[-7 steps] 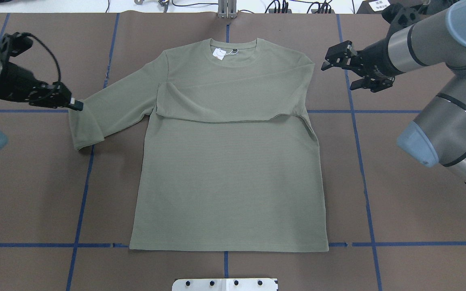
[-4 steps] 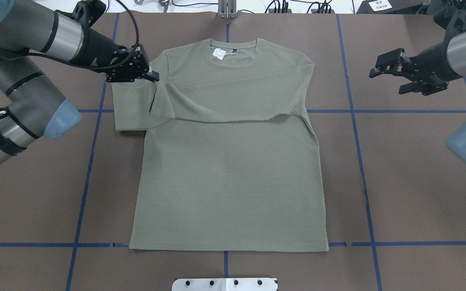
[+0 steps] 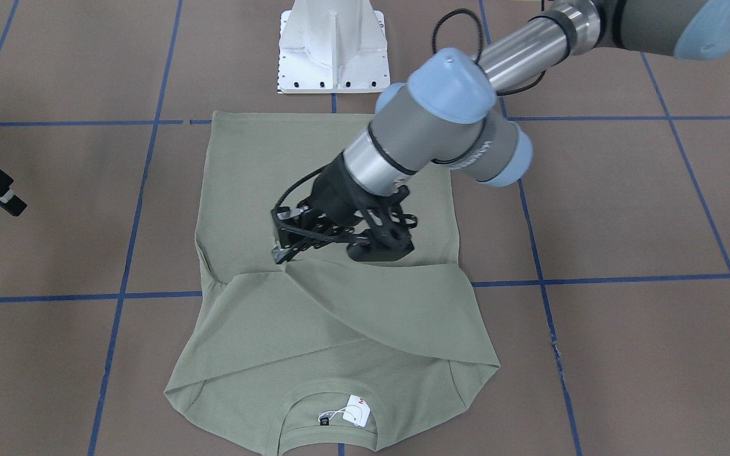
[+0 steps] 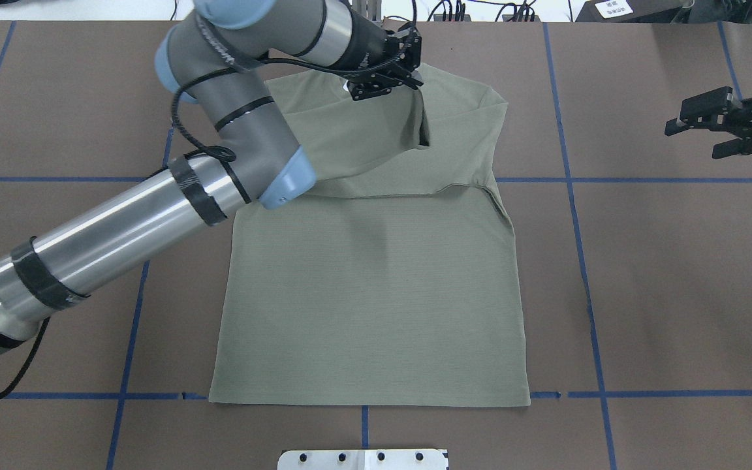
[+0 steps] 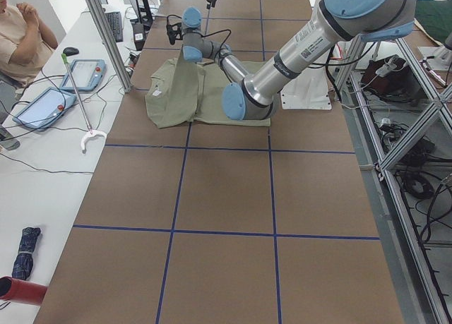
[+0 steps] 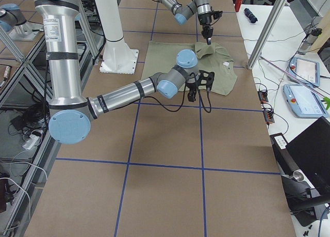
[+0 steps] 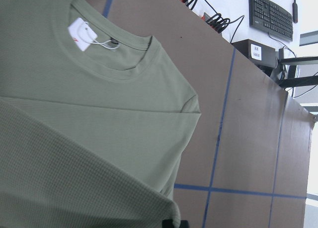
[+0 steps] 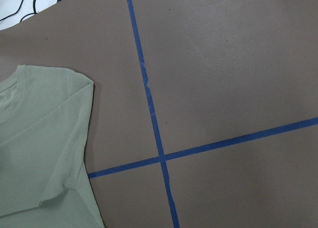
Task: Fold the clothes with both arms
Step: 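Fold the other sleeve across with the left gripper while the right withdraws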
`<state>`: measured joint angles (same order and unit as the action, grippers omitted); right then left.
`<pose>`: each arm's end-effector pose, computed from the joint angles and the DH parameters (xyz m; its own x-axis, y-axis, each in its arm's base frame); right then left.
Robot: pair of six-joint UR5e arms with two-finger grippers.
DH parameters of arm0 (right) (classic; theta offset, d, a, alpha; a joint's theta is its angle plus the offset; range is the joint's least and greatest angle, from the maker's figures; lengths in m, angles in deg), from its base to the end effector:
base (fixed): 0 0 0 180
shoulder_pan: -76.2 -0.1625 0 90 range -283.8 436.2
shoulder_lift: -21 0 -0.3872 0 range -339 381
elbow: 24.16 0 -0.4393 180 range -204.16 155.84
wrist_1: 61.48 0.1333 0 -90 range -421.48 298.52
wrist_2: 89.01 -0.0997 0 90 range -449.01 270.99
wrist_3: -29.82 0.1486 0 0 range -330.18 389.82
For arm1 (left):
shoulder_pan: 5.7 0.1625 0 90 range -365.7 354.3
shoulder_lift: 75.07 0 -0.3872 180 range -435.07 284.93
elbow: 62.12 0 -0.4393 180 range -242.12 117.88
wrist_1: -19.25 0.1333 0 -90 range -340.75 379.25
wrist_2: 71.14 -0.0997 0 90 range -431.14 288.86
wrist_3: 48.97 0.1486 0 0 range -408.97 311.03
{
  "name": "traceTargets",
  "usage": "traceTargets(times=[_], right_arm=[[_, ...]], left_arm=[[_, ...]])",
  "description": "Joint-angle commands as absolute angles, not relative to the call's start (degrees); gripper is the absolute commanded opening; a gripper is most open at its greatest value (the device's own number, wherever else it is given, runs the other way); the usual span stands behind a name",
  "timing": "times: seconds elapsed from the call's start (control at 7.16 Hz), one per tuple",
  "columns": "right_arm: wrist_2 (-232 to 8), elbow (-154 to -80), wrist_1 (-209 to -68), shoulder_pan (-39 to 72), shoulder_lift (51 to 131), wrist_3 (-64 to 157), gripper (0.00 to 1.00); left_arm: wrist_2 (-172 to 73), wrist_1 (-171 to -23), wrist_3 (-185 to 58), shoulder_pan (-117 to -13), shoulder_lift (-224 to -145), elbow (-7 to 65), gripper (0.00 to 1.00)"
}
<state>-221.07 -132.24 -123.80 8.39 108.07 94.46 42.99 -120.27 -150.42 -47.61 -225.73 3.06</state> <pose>-0.1873 -0.5485 0.3896 0.4383 0.2327 0.8682 -0.3427 0.9362 -0.0779 0.5743 -0.6130 0.0066 -0.0018 -0.2418 -0.9703 0.3122 0.9217 -0.2303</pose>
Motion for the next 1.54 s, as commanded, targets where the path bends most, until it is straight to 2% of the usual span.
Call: traceTargets(times=[0.0, 0.28, 0.42, 0.56, 0.7, 0.98, 1.26, 1.4], right_arm=[[-221.5, -132.3, -123.7, 7.0, 109.3, 94.2, 0.99], [-221.4, -132.7, -123.7, 6.9, 110.1, 94.2, 1.0], [-221.5, -132.8, -122.5, 6.9, 110.7, 94.2, 0.99], [-221.4, -132.8, -122.5, 6.9, 110.8, 94.2, 0.99], [-221.1, -132.8, -122.5, 6.9, 110.5, 94.3, 1.0], [-221.3, -133.4, -122.5, 8.0, 110.1, 95.5, 1.0], [-220.0, -136.3, -122.5, 14.7, 110.6, 102.6, 1.0], [-214.7, -138.4, -122.5, 20.5, 110.8, 106.5, 1.0]], left_arm=[[30.3, -121.1, -150.7, -40.5, -233.2, -7.3, 0.0], [26.3, -125.3, -150.7, -37.6, -235.5, -13.3, 0.02], [23.4, -125.3, -150.6, -36.0, -235.5, -14.1, 0.27], [23.3, -125.2, -150.5, -35.5, -235.5, -14.0, 0.72], [23.6, -125.1, -150.5, -35.5, -235.6, -13.3, 0.93], [24.3, -123.1, -150.3, -35.7, -232.2, -4.0, 0.94], [28.7, -113.3, -150.2, -36.4, -221.6, 13.7, 0.93], [28.8, -107.5, -150.1, -36.5, -215.6, 23.5, 0.89]])
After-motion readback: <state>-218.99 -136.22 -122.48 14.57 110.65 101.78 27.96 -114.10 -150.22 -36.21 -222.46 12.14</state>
